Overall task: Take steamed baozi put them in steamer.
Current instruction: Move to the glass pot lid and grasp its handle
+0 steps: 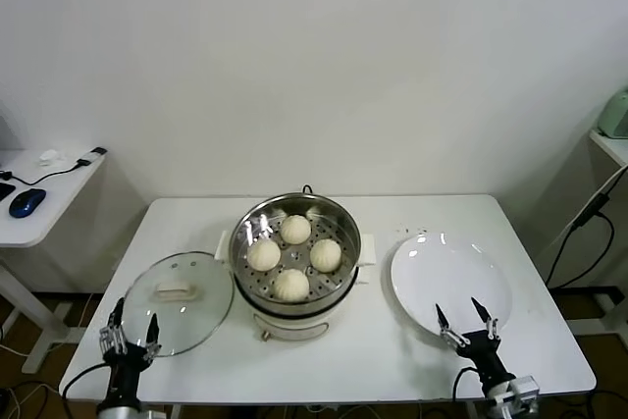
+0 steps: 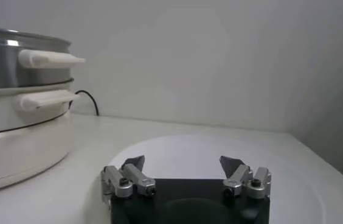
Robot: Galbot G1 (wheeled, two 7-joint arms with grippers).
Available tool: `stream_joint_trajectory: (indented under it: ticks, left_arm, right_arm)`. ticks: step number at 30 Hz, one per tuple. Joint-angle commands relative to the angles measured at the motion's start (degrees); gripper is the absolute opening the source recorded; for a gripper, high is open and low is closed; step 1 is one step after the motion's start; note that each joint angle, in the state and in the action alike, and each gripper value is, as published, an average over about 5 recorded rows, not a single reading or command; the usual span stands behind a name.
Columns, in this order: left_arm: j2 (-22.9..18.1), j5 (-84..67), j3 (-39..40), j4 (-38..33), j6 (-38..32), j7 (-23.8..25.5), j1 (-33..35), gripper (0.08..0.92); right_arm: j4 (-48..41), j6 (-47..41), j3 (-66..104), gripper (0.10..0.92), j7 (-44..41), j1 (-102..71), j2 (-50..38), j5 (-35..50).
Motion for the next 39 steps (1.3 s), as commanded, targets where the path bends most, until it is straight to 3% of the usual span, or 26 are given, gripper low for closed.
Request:
stream_joint_trajectory:
  ticks: [1, 7, 19, 39]
  left_arm:
    - [1.16, 17.01, 0.32, 3.51, 1.92, -4.99, 0.5, 0.823]
    - [-0.06, 22.14, 0.54, 10.14, 3.18, -6.01, -5.45, 0.823]
    - [0.27, 24.9, 1.77, 15.75, 3.25, -5.33, -12.01, 0.823]
    - [2.63, 27.0, 3.09, 20.5, 3.23, -3.91, -18.94, 0.823]
  right_arm:
    - [0.74, 0.73, 0.69, 0.823, 0.46, -1.77, 3.66, -2.58]
    - [1.01, 0.57, 0.95, 0.823, 0.36, -2.13, 3.66, -2.91]
    - [1.37, 0.89, 1.73, 0.823, 0.34, -3.3, 4.21, -3.37]
    - [1.37, 0.82, 2.45, 0.823, 0.12, -3.7, 4.98, -5.36]
